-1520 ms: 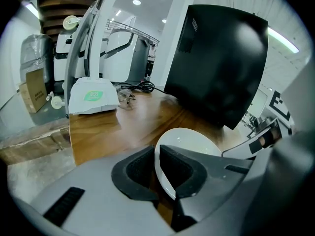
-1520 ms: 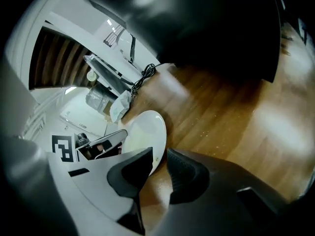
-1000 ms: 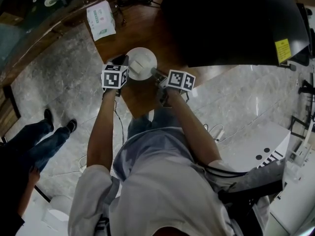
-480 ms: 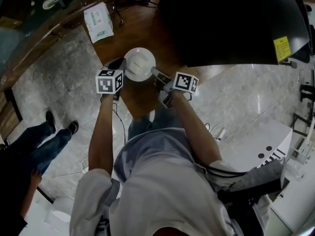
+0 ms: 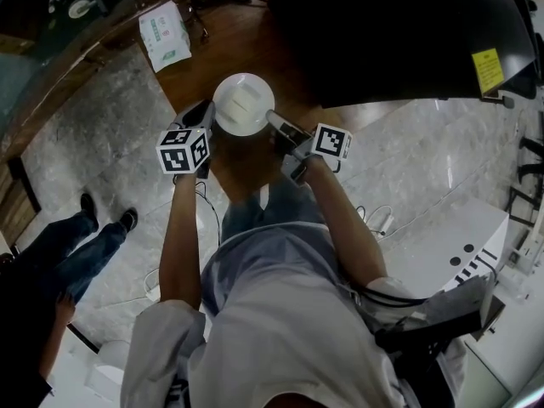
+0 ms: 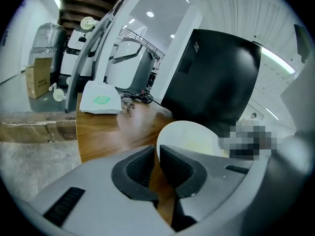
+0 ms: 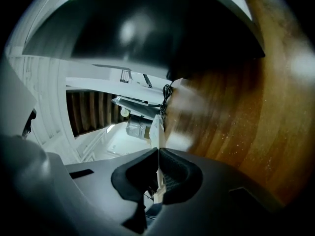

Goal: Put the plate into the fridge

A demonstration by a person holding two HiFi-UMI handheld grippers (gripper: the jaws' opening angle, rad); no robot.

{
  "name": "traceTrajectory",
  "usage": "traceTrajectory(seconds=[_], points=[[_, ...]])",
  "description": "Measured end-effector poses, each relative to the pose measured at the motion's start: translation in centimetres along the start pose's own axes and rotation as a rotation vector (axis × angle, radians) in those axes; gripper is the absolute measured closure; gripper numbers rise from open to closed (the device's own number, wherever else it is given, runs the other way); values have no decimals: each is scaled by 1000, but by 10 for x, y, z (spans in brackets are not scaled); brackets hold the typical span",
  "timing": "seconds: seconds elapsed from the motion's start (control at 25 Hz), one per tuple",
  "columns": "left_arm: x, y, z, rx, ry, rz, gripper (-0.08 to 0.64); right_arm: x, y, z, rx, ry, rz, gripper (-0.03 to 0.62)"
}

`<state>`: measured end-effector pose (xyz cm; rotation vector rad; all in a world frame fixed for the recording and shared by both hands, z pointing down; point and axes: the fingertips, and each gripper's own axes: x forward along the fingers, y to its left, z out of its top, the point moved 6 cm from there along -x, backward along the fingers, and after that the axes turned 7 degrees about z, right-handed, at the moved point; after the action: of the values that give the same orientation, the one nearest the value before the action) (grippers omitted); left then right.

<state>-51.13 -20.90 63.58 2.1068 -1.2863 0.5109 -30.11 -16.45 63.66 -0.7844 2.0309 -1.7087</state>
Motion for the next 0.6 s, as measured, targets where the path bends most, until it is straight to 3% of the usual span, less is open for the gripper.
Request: traceTrajectory(seconds=[0.24,0.44,0.6], points=[[-15,-20,22,-23,-106,-9,537,-29,16,11,16,-59,73,569],[-20,-37,17,-33,-123,-23,537,-62,35,16,24,-84,137,569],[-32,-86,20,-8,-201,-52,538,-108,53,30,42,-79,193,569]])
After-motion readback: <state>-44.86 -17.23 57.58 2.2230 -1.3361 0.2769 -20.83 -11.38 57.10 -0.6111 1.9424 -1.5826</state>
